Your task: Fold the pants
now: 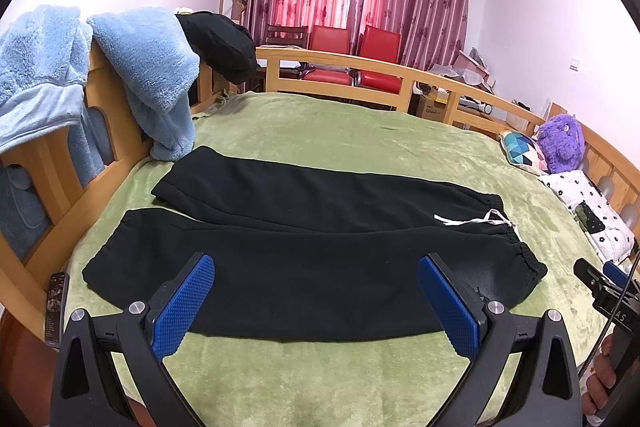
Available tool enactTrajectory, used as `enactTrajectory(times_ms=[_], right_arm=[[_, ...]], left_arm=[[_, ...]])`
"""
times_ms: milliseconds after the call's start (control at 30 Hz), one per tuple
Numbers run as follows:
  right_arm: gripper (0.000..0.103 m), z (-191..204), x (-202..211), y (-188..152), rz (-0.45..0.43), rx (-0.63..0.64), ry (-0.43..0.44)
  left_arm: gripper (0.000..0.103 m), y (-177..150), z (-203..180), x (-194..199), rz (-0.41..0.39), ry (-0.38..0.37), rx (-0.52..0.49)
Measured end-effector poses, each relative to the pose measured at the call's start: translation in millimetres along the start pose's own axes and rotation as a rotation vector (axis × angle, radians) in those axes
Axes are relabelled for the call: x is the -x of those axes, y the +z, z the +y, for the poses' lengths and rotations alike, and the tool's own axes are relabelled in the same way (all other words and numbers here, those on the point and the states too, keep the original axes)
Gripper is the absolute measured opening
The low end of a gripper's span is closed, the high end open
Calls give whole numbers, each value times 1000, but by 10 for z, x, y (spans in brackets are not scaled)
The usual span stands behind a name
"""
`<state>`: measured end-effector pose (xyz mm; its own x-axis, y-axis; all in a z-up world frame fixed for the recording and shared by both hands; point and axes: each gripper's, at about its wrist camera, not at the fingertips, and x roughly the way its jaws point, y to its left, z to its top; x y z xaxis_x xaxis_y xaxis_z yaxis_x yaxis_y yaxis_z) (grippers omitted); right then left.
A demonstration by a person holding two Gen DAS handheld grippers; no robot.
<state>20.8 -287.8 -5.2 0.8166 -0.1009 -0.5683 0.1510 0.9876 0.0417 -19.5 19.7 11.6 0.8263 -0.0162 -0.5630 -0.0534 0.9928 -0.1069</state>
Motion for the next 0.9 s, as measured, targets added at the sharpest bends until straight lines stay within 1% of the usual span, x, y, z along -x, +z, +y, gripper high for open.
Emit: enactTrajectory(times_ms=[467,700,900], right_arm=[[103,4,-28,38,-15,-8,16],[103,25,-2,-18,-22,3,21],[103,36,-6,-55,-24,4,7]], left_arm=[[103,-5,-29,11,5,-2,0],[103,-1,-28,3,2,-1,-1],[103,0,-32,-8,9,12,0]])
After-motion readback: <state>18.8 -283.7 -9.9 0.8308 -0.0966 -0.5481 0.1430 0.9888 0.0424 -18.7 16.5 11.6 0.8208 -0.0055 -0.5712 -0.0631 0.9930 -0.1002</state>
